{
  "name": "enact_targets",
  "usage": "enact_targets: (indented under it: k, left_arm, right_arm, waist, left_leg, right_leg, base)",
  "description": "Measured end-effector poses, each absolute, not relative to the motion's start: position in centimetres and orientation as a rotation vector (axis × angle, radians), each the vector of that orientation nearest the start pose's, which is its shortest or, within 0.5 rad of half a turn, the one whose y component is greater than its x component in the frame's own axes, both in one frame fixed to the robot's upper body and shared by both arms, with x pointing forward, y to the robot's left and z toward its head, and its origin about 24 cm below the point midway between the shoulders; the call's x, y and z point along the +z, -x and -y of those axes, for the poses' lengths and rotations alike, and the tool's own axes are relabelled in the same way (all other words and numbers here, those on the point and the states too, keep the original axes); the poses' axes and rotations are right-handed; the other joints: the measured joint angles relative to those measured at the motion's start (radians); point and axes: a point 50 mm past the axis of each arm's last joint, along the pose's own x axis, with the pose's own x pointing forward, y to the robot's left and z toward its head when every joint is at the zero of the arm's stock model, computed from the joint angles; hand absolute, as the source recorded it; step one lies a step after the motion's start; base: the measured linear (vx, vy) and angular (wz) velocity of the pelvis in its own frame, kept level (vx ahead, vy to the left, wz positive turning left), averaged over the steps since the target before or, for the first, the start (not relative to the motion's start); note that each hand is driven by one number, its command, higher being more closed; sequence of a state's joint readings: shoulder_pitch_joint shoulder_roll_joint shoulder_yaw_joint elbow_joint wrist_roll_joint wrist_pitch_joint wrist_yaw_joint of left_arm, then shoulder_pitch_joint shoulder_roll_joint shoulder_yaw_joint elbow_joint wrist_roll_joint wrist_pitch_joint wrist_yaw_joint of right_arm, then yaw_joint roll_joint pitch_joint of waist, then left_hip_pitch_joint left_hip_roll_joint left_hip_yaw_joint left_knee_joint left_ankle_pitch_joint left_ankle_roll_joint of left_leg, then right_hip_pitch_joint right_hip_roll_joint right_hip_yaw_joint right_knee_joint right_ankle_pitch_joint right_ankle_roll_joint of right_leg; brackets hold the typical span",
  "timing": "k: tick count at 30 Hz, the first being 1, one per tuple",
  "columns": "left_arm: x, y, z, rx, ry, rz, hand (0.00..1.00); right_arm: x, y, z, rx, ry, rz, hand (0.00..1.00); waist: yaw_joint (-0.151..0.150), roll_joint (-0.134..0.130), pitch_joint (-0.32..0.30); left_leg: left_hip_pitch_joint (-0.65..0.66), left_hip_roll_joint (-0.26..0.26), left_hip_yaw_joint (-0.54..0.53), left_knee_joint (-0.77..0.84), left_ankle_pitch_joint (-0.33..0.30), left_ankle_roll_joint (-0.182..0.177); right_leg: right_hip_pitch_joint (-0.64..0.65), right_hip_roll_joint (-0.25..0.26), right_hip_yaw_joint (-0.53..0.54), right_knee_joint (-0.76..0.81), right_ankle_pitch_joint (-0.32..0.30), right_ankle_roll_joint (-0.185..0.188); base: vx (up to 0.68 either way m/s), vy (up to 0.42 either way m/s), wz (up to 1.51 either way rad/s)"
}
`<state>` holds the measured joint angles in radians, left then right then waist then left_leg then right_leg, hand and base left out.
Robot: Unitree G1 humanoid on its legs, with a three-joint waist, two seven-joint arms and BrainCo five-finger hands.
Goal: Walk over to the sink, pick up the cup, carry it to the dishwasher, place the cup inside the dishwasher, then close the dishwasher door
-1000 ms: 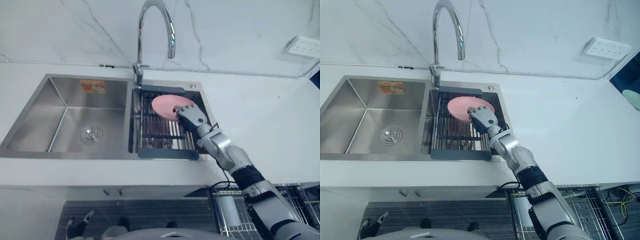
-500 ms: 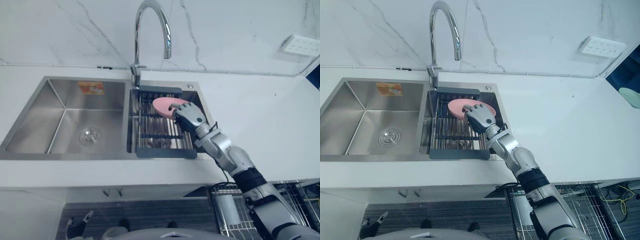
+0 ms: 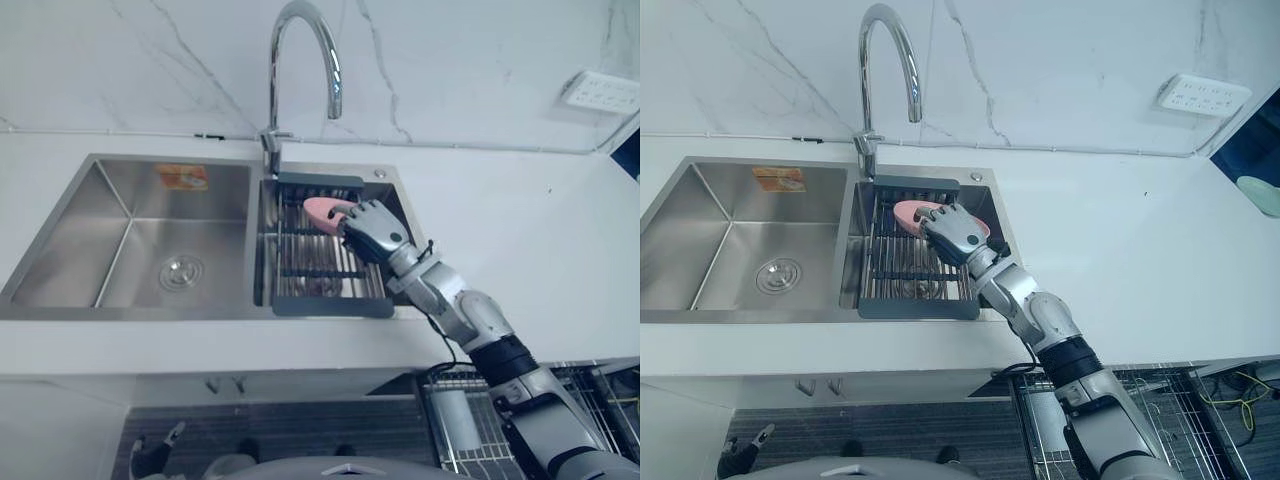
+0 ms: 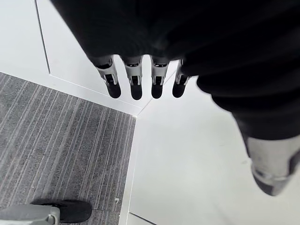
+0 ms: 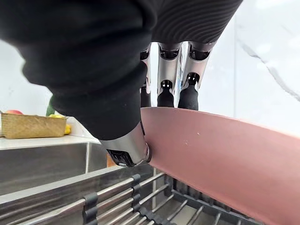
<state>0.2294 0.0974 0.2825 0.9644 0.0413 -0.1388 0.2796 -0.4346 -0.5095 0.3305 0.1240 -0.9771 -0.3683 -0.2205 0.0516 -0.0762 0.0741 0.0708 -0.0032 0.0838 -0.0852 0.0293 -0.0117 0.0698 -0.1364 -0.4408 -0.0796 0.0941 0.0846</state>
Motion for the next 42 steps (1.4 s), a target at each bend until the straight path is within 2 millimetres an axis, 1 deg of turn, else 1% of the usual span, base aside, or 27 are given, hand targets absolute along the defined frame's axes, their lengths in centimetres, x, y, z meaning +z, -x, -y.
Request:
enact_targets:
  k: [7, 11, 18, 25, 33, 38, 42]
  left_arm:
    - [-15.0, -5.2, -24.5, 0.603, -0.162, -1.03, 0.0]
    - [-14.9, -5.0, -24.8, 0.627, -0.154, -1.023, 0.0]
    - [-14.9, -5.0, -24.9, 0.633, -0.154, -1.019, 0.0]
    - [-14.9, -4.9, -24.9, 0.635, -0.155, -1.021, 0.0]
    - [-15.0, -4.6, -24.9, 0.646, -0.16, -1.034, 0.0]
    - [-15.1, -4.3, -24.8, 0.652, -0.156, -1.045, 0.0]
    - [-15.1, -4.3, -24.8, 0.642, -0.17, -1.046, 0.0]
  right_arm:
    - [13.9, -29.7, 11.9, 0.274, 1.411, 0.862, 1.0]
    - [14.0, -29.7, 12.0, 0.274, 1.39, 0.857, 1.0]
    - [15.0, -29.5, 12.1, 0.275, 1.364, 0.865, 1.0]
    - [14.8, -29.3, 12.0, 0.319, 1.367, 0.864, 1.0]
    - [14.9, -29.3, 11.9, 0.314, 1.365, 0.874, 1.0]
    - [16.2, -28.5, 11.3, 0.299, 1.353, 0.951, 1.0]
    - [17.2, -28.1, 11.1, 0.274, 1.345, 0.998, 1.0]
  waist:
    - [-0.002, -0.001, -0.006]
    - [-0.004, -0.002, -0.006]
    - [-0.003, -0.002, -0.007]
    - [-0.002, -0.003, -0.007]
    - [0.0, -0.004, -0.013]
    - [-0.004, -0.005, -0.03]
    - [-0.007, -0.009, -0.039]
  left_leg:
    - [0.0, 0.0, -0.001, 0.0, 0.0, 0.0]
    - [0.0, 0.0, -0.001, 0.0, 0.0, 0.0]
    - [0.0, 0.0, 0.0, 0.0, 0.0, 0.0]
    - [0.0, 0.0, -0.003, 0.0, 0.0, 0.0]
    - [-0.005, 0.002, -0.009, 0.0, 0.001, 0.001]
    - [-0.016, 0.003, -0.024, 0.0, 0.002, 0.001]
    - [-0.018, 0.005, -0.03, 0.0, 0.005, 0.001]
  right_leg:
    - [0.0, 0.0, 0.0, 0.0, 0.0, 0.0]
    - [0.0, 0.001, 0.001, 0.0, 0.0, 0.0]
    - [0.0, 0.001, 0.001, 0.0, 0.0, -0.001]
    - [0.0, 0.001, 0.0, 0.0, 0.001, -0.001]
    - [0.0, 0.001, -0.004, 0.0, 0.001, -0.001]
    - [-0.002, 0.002, -0.005, 0.0, -0.001, -0.003]
    - [-0.001, 0.002, -0.005, 0.001, -0.002, -0.004]
  base:
    - [0.0, 0.0, 0.0]
    - [0.0, 0.0, 0.0]
    - [0.0, 0.0, 0.0]
    - [0.0, 0.0, 0.0]
    - [0.0, 0.0, 0.0]
    - [0.01, 0.001, 0.08]
    - [0.0, 0.001, 0.05]
